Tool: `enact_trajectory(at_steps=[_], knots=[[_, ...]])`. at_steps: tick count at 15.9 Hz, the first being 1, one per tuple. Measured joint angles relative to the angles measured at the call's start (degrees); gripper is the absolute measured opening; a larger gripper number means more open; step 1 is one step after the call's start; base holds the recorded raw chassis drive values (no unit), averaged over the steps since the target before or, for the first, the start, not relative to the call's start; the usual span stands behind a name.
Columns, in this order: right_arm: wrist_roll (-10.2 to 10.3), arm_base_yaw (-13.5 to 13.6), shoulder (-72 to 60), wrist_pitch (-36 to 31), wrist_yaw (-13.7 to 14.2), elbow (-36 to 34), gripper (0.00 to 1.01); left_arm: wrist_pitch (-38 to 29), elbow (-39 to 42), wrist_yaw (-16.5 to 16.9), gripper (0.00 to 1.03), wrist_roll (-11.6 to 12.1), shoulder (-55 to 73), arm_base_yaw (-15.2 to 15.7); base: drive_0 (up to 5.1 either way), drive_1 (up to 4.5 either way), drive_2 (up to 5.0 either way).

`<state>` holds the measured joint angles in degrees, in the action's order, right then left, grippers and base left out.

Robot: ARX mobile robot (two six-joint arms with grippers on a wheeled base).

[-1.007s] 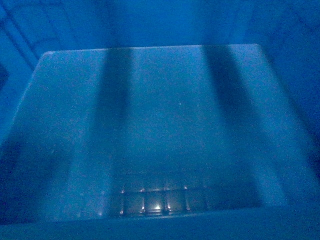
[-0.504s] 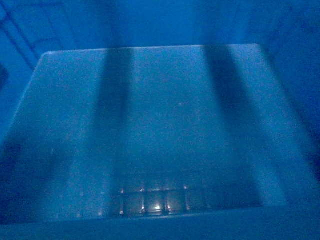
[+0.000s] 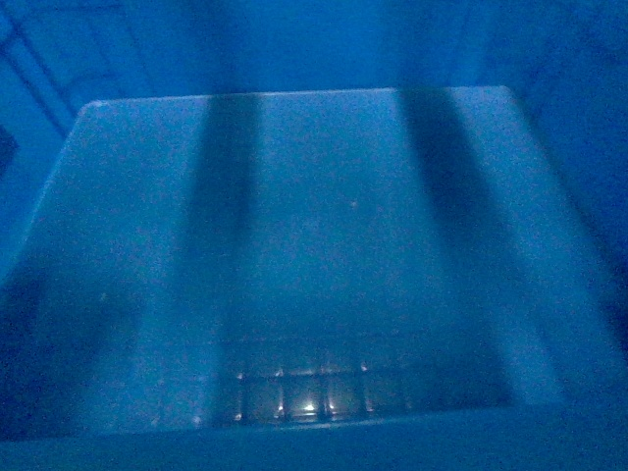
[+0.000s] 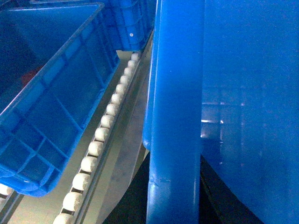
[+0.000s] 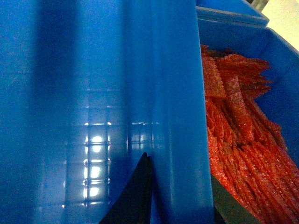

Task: Place box next to blue box on left shelf

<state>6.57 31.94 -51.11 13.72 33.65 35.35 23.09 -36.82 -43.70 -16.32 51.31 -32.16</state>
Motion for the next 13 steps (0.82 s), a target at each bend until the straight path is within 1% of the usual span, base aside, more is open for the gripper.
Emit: enact_trajectory(at_steps=[6,7,8,9,10,11,12,13], knots=[[0.0,0.0,0.0,0.0,0.0,0.02,0.17,0.0,0.0,0.0,0.14,0.0,0.0,0.0,0.0,0.0,0.0],[0.0,0.0,0.0,0.0,0.0,0.0,0.17,-1.01,0.13,-0.39,0.14,0.52,0.0,0.0,0.0,0.0,0.0],[0.66,0.0,-0.09,-0.24,0.61,0.0,0.17,-10.53,4.09,-2.91,0.14,5.4,-1.2,-0.7,0.0,0.0,0.0],[0.07,0.85,-0.31,-5.4,4.85,-1.09,0.17,-20.81,8.85,-6.16,0.14,8.07,-1.27,-2.01,0.0,0.0,0.0],[-1.22,3.02,-0.11,-9.05,10.08,-2.03,0.17,-25.64,9.31,-7.1,0.16,11.19,-0.98,-1.9,0.0,0.0,0.0],[-0.22,3.8,0.22,-8.87,13.4,-2.01,0.18,-27.26,8.37,-7.45,0.17,14.12,-1.38,-1.81,0.0,0.0,0.0],[2.19,4.39,-0.24,-5.53,12.55,-1.79,0.18,-23.21,7.3,-6.95,0.17,13.75,-1.44,-1.16,0.0,0.0,0.0],[6.51,4.44,-2.89,-0.74,8.57,-0.39,0.18,-16.02,5.57,-4.61,0.17,12.33,-1.44,1.38,0.0,0.0,0.0]])
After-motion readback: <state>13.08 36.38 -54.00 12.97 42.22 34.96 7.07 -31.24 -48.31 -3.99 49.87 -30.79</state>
